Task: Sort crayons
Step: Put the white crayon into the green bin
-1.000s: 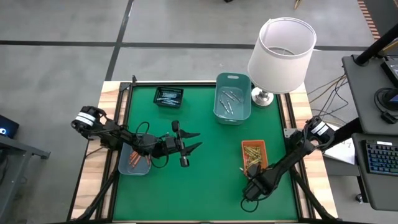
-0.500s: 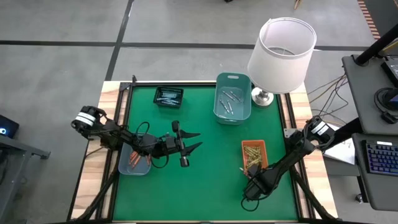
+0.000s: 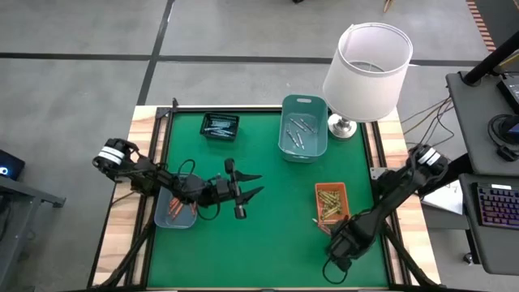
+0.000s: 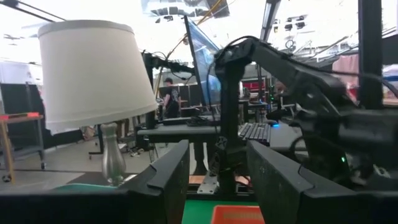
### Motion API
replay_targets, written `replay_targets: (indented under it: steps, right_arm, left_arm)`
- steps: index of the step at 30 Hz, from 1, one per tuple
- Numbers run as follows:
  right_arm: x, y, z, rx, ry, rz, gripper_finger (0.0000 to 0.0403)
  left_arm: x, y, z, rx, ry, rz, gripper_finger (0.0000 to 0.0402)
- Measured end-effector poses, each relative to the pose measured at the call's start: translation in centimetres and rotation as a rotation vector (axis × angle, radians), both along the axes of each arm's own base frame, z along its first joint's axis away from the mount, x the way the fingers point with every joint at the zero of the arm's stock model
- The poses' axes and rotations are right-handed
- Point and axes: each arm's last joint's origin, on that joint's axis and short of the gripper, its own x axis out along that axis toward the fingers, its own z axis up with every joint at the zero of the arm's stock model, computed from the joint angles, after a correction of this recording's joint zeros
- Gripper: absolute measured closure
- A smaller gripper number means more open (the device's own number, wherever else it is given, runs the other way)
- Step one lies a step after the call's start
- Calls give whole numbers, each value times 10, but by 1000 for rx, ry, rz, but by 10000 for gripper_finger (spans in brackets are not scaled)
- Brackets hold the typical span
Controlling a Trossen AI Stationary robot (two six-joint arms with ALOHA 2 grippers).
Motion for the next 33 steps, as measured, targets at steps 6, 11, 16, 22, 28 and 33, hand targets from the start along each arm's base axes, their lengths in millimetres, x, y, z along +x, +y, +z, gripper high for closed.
replay_targets:
  steps: [6, 11, 16, 22, 28, 33]
  right_arm:
    - [16, 10, 29, 191, -385, 44, 394]
    - [38, 2, 49, 128, -792, 93, 394]
    - [61, -27, 55, -41, -978, 178, 394]
    - [90, -81, 55, -292, -1051, 242, 394]
    - [109, -157, 57, -716, -1007, 250, 394]
    - [106, -214, 64, -1106, -847, 165, 394]
  left_arm:
    - [-3, -10, 0, -16, 0, -40, 258]
    - [-7, -22, 0, -17, -1, -82, 258]
    - [-14, -35, 4, -39, -42, -131, 258]
    - [-22, -49, 8, -61, -88, -185, 258]
    - [-26, -56, 10, -70, -105, -210, 258]
    - [-27, -56, 10, -71, -108, -213, 258]
